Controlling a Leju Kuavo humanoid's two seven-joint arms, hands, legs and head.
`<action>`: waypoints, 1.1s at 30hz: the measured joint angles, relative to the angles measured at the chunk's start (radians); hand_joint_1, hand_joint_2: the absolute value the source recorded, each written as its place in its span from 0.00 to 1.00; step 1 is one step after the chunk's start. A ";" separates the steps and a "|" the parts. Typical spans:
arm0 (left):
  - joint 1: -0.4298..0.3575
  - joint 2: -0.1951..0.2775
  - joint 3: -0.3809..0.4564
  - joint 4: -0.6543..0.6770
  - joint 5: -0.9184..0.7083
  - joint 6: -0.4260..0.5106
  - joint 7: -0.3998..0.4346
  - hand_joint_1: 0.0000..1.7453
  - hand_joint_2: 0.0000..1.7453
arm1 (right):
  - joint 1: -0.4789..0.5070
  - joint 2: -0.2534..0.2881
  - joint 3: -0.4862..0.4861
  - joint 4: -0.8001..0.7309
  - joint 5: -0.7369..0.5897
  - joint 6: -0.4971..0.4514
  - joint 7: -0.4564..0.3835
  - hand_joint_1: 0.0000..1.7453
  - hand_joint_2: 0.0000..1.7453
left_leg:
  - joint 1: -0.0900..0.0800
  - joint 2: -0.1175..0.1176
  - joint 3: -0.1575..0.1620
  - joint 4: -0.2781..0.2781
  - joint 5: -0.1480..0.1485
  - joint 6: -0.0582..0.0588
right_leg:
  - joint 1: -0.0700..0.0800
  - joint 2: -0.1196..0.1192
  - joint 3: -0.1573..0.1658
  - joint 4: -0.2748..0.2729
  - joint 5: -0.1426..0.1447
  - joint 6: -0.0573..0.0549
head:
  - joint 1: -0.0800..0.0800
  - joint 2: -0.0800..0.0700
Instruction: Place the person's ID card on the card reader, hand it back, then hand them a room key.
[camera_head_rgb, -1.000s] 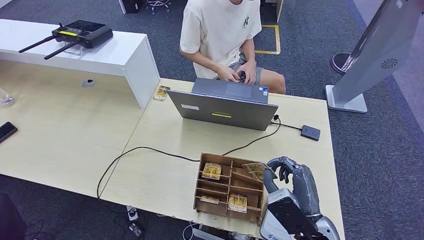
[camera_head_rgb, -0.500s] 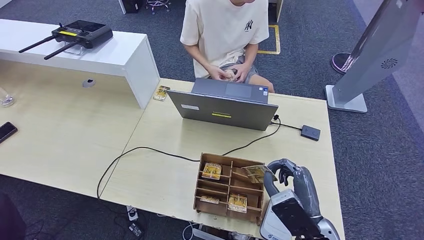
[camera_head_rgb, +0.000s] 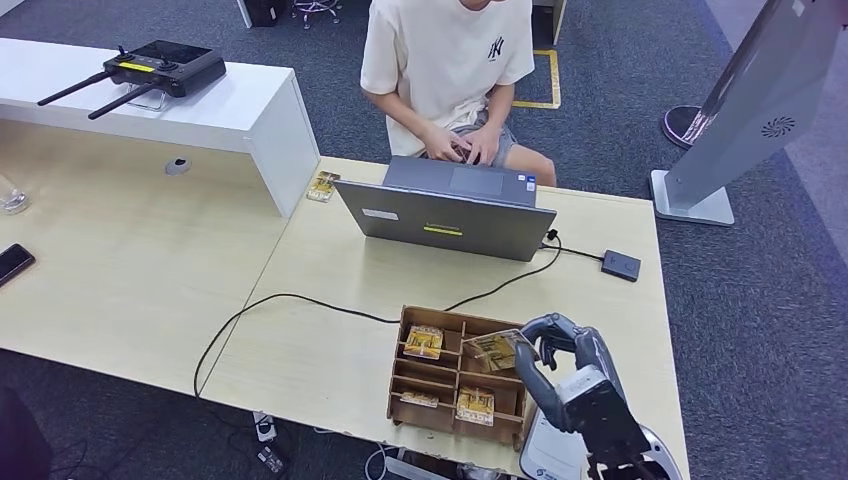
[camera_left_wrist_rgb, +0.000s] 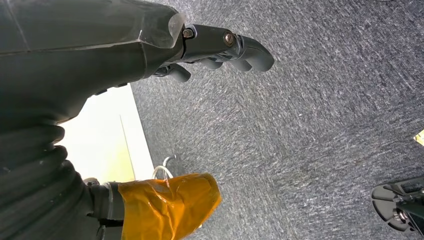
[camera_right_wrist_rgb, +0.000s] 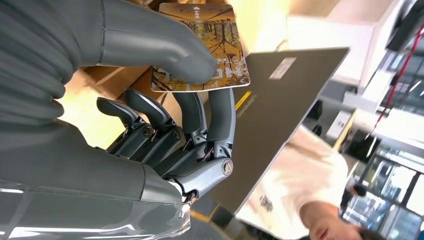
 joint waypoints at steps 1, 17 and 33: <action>0.000 0.001 0.000 0.000 -0.002 -0.001 0.000 0.00 1.00 | -0.015 0.001 0.001 0.006 -0.027 0.017 0.004 1.00 1.00 | 0.000 0.000 0.000 0.000 0.000 0.000 | 0.000 0.000 0.000 0.000 0.000 0.000 | 0.000 0.000; -0.023 0.016 -0.011 0.000 -0.052 -0.014 0.002 0.00 1.00 | -0.497 0.119 0.090 0.323 -0.462 0.167 0.141 1.00 1.00 | 0.000 0.000 0.001 0.000 0.003 -0.003 | 0.000 0.001 -0.001 0.004 0.002 -0.003 | 0.000 0.000; -0.061 0.015 -0.074 0.000 -0.104 -0.045 0.048 0.00 1.00 | -0.852 0.234 0.114 0.816 -0.506 0.026 0.219 1.00 1.00 | 0.000 -0.001 0.000 0.000 0.005 -0.004 | 0.000 0.000 -0.002 0.005 0.003 -0.004 | 0.000 0.000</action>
